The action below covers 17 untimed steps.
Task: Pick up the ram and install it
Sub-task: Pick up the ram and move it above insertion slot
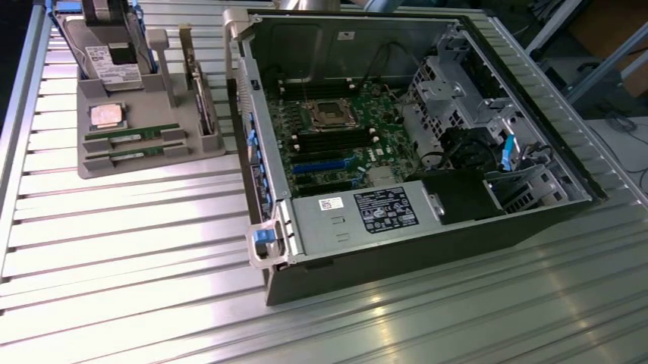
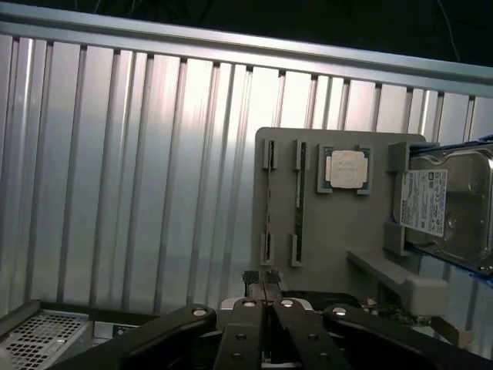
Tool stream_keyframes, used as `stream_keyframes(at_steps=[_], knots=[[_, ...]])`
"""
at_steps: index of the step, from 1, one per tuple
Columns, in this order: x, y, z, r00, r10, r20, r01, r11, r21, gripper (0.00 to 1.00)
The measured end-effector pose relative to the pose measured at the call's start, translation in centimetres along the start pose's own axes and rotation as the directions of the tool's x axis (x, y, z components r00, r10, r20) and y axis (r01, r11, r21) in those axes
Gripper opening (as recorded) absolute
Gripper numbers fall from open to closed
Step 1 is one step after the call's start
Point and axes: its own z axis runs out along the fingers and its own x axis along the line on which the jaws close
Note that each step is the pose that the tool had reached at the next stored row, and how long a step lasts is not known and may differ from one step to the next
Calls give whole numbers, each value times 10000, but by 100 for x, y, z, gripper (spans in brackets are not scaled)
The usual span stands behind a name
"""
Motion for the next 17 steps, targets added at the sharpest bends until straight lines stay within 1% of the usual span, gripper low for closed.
stream_keyframes(at_steps=[4,7,9,12,16,17], knots=[[0,0,0,9994,-347,-16,347,9994,-9,11],[0,0,0,9975,-713,-32,712,9975,-18,11],[0,0,0,9948,-1014,-45,1014,9948,-26,11],[0,0,0,9886,-1507,-66,1507,9886,-41,11],[0,0,0,9820,-1886,-83,1886,9820,-53,11],[0,0,0,9793,-2022,-88,2022,9793,-57,11]])
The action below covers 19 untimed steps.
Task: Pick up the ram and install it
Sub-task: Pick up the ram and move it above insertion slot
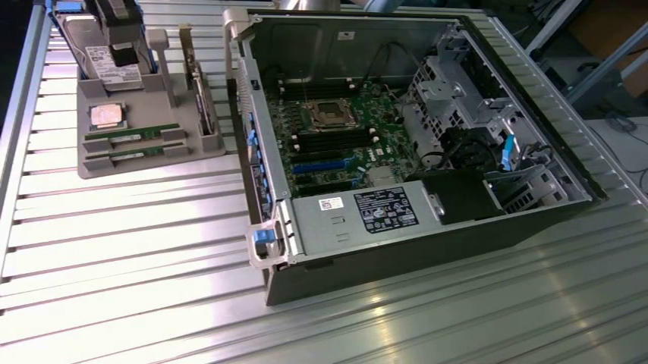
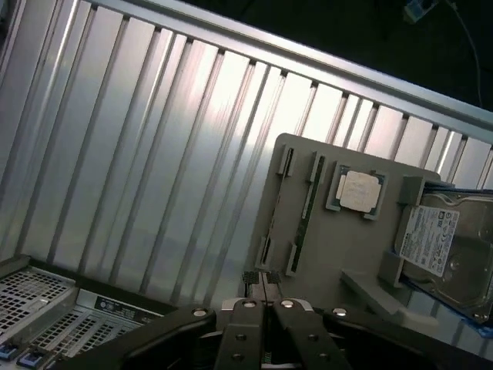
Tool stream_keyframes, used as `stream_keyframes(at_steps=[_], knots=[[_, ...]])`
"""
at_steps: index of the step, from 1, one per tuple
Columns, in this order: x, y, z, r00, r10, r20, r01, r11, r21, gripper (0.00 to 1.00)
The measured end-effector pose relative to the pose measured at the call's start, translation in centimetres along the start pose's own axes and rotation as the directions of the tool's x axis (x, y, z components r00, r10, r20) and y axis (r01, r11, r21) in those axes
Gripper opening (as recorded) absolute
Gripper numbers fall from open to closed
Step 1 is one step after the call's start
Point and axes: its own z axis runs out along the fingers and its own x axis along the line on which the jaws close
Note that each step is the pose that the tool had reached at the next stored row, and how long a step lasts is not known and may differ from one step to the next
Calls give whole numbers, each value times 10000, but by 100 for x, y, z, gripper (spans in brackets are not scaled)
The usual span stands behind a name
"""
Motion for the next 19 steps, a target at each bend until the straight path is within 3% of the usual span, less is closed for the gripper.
stream_keyframes(at_steps=[8,10,15,19], knots=[[0,0,0,9929,-1190,-55,1190,9929,-32,11],[0,0,1,9846,-1749,-81,1749,9846,-51,11],[0,0,1,9676,-2521,-118,2520,9677,-80,11],[0,0,1,9460,-3238,-149,3236,9461,-110,11]])
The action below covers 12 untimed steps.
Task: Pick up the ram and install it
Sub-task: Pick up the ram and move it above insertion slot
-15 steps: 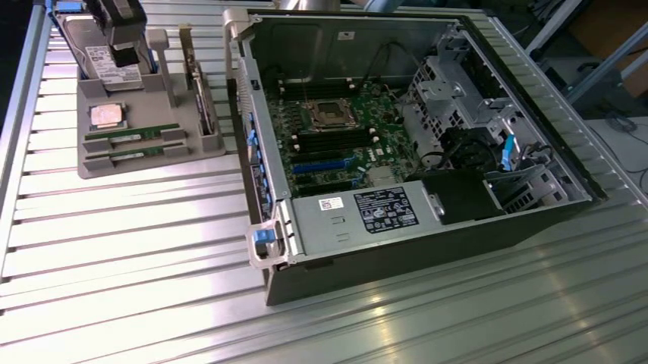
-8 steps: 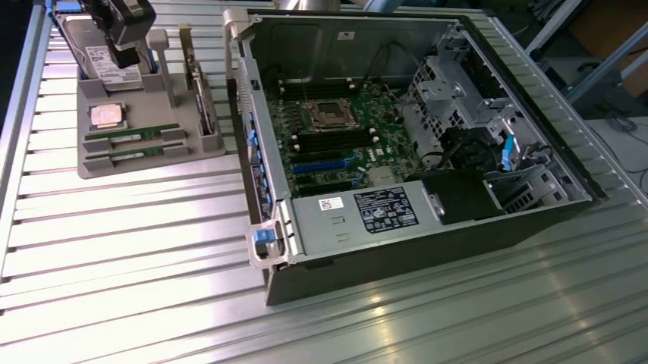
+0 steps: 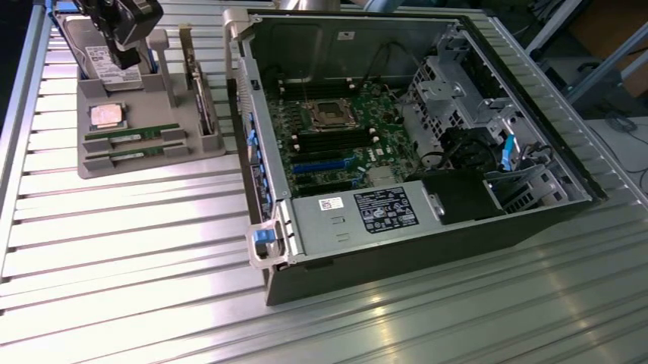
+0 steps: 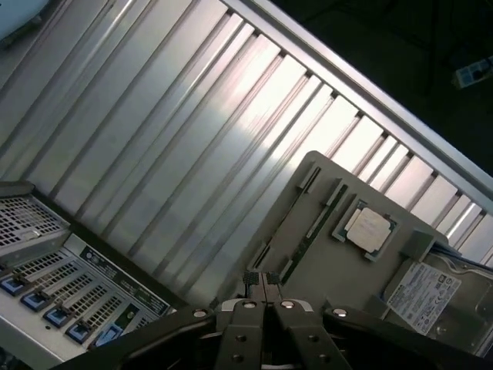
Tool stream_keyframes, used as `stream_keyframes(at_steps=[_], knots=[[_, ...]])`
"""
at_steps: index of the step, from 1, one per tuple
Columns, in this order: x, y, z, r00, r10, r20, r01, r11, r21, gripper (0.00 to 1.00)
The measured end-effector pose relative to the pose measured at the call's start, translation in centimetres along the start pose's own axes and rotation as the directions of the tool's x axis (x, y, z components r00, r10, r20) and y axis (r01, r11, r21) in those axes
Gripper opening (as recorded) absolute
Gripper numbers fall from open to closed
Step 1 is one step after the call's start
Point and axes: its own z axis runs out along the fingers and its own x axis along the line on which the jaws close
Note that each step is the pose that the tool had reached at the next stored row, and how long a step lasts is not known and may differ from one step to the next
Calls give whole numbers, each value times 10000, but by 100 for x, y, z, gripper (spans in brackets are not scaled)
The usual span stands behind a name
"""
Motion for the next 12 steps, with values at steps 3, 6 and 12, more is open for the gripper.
stream_keyframes(at_steps=[3,6,12], knots=[[0,0,0,9992,-402,-19,402,9992,-10,11],[0,0,1,9974,-722,-34,722,9974,-18,11],[0,0,1,9886,-1507,-68,1507,9886,-39,11]])
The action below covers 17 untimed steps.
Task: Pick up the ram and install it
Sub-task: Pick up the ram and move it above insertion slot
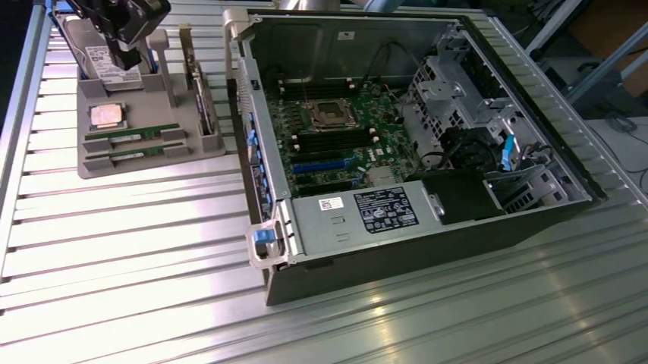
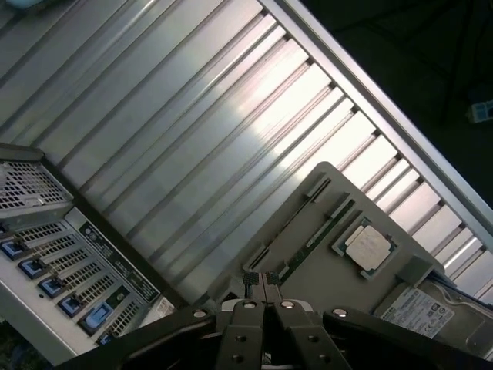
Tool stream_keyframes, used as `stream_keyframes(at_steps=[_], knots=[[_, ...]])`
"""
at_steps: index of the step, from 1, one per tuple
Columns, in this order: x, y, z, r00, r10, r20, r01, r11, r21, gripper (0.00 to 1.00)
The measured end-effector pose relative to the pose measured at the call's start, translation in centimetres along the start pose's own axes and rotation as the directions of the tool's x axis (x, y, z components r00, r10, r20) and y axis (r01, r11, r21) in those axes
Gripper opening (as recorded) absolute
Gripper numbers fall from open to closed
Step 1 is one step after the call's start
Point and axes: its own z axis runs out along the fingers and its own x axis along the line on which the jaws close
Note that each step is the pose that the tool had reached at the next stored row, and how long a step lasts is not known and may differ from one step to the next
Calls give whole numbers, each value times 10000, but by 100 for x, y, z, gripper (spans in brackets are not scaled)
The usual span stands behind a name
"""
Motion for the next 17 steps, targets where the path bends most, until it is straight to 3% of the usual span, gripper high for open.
stream_keyframes(at_steps=[4,8,13,16,17], knots=[[0,0,0,9984,-567,-27,567,9984,-15,11],[0,0,1,9925,-1218,-58,1218,9925,-34,11],[0,0,1,9790,-2035,-96,2035,9791,-62,11],[0,0,2,9673,-2533,-116,2532,9674,-79,11],[0,-1,4,9672,-2537,-116,2536,9673,-79,11]])
